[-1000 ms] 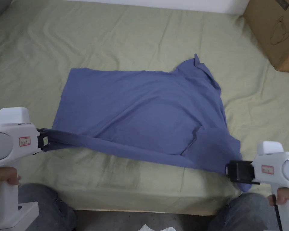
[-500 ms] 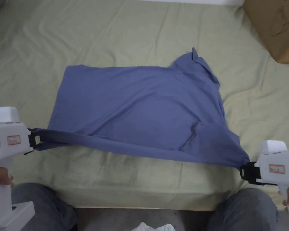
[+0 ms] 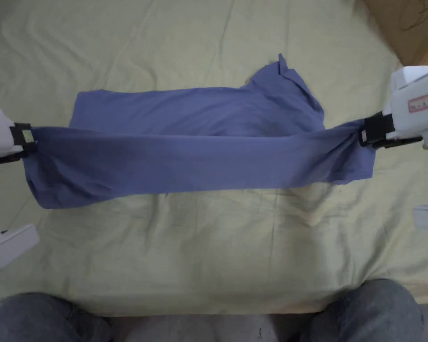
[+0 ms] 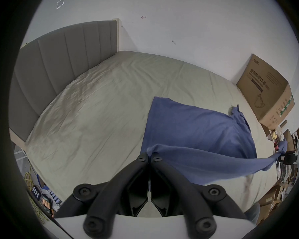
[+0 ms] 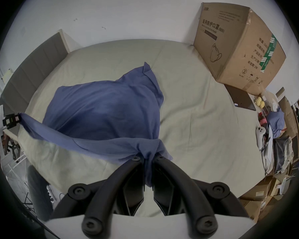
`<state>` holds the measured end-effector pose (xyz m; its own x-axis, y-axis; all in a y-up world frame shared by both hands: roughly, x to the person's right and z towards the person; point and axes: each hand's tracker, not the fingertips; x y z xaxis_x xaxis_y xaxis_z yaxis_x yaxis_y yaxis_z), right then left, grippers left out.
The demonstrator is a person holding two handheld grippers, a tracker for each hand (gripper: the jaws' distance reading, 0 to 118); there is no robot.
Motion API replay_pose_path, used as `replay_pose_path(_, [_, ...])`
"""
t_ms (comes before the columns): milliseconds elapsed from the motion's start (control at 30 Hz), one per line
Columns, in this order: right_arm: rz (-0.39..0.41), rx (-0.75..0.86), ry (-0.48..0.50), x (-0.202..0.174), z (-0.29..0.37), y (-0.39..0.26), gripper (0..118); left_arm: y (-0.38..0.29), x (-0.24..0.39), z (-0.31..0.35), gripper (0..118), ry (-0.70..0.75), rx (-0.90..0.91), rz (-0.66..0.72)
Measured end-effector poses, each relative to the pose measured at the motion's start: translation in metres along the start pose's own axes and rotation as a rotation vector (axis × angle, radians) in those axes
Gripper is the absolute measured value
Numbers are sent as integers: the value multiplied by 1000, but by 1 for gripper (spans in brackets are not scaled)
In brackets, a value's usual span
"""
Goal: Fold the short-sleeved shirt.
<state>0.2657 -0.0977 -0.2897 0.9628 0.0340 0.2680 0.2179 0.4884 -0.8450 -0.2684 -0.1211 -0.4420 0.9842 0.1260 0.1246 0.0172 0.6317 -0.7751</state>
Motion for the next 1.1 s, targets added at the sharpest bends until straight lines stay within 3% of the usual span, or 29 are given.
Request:
replay_pose_path(367, [-69, -104, -108, -21, -121, 63, 5, 45, 24, -131, 3, 83, -81, 22])
replay_pose_path(433, [-73, -123, -115, -23, -136, 65, 6, 44, 30, -140, 27, 111, -75, -9])
replay_pose_path(467, [-74, -120, -118, -23, -141, 65, 16, 43, 31, -146, 58, 153, -72, -31])
replay_pose_path(500, [-69, -121, -120, -22, -144, 65, 36, 43, 31, -149, 83, 174, -67, -43])
replay_pose_path(567, [-53, -124, -139, -22, -143, 65, 95, 42, 30, -146, 115, 179, -54, -43])
replay_pose_path(600, [-53, -113, -148, -21, -138, 65, 106, 43, 29, -141, 116, 182, -34, -43])
replay_pose_path(633, [-47, -70, -152, -20, -128, 66, 108, 44, 29, -132, 116, 175, 7, -42])
replay_pose_path(800, [-51, 175, -157, -21, -50, 59, 108, 40, 33, -58, 116, 152, 259, -118])
replay_pose_path(900, [-81, 384, -120, -24, 9, 32, 108, 27, 36, -4, 116, 158, 391, -149])
replay_pose_path(967, [-59, 504, -96, -28, 42, 5, 109, 12, 37, 28, 117, 158, 464, -152])
replay_pose_path(1100, [-56, 667, -161, -46, 86, -58, 109, -24, 37, 72, 116, 161, 547, -203])
